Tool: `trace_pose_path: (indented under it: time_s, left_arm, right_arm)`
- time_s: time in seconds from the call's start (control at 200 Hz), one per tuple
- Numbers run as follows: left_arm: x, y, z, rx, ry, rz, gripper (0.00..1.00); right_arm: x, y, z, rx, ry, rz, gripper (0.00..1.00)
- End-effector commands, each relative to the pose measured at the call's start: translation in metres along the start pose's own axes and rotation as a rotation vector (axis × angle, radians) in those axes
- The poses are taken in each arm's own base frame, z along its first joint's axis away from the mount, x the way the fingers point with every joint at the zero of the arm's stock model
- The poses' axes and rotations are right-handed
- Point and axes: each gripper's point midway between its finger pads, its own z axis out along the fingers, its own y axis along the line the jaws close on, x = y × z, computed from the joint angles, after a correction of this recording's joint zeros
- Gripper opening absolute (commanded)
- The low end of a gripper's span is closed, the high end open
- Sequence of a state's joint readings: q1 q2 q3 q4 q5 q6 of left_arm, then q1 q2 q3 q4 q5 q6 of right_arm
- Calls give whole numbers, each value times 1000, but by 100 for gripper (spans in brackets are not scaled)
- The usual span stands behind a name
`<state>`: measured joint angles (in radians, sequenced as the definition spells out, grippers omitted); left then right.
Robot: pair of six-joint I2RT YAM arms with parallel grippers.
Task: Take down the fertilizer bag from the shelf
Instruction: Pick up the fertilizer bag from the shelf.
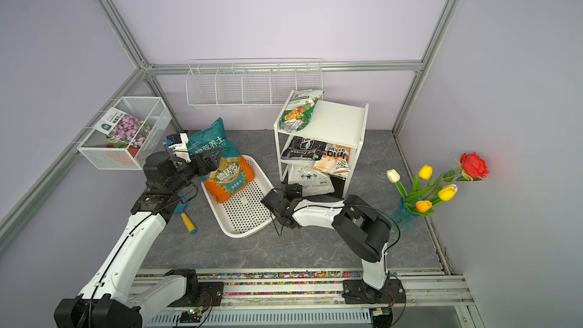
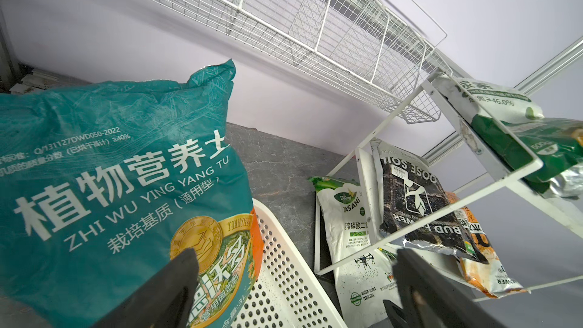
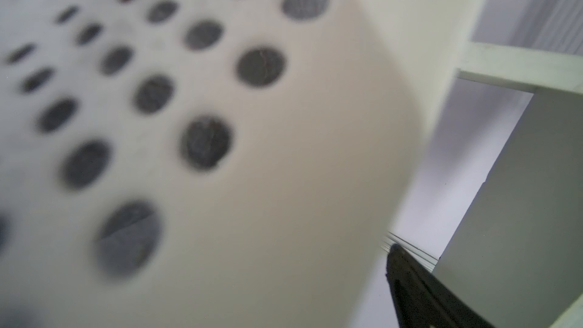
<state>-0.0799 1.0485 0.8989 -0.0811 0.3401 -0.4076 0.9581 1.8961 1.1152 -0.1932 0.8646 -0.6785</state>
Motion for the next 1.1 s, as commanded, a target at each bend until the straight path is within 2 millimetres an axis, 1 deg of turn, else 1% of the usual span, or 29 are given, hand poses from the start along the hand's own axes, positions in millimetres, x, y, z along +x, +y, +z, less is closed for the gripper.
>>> trace_pose_path:
  time_s: [0.0,0.09,0.225,0.325,0.435,0.485,0.53,0.605,0.675,0.775,0.85,1.095]
  left_arm:
    - [-3,-4,-3,11,-15,10,100]
    - [-3,-5,-5,13,-15,9,100]
    - [-1,-3,-6,3,-17,16,100]
    - [0,-3,-7,-1,-17,22,100]
    - [-3,-4,-8,-2,-23,26,100]
    - [-5,-4,-8,-2,-29,26,100]
    - [-7,-4,-8,0,-35,25,100]
    - [-9,-6,-7,4,-39,19,100]
    - [-11,-8,-8,10,-42,20,100]
    - [-12,-8,-9,5,-41,28,100]
    - [-13,-7,-10,-2,-41,40,100]
    - [-12,-7,-10,-1,-43,38,100]
  right_arm:
    - [7,13,21,10,63,-63,92]
    - [7,17,29,4,76,-71,92]
    - [18,21,38,-21,111,-46,92]
    - [28,24,38,-54,117,-18,91]
    - [36,27,31,-73,103,18,91]
    - [39,29,32,-73,108,19,88]
    - [42,30,34,-72,116,11,82]
    - [43,32,37,-74,121,8,63]
    - [43,30,39,-71,126,17,45]
    - [40,23,35,-69,115,30,17]
    - [39,15,28,-65,104,51,1]
    - [32,-2,-8,-69,45,137,0]
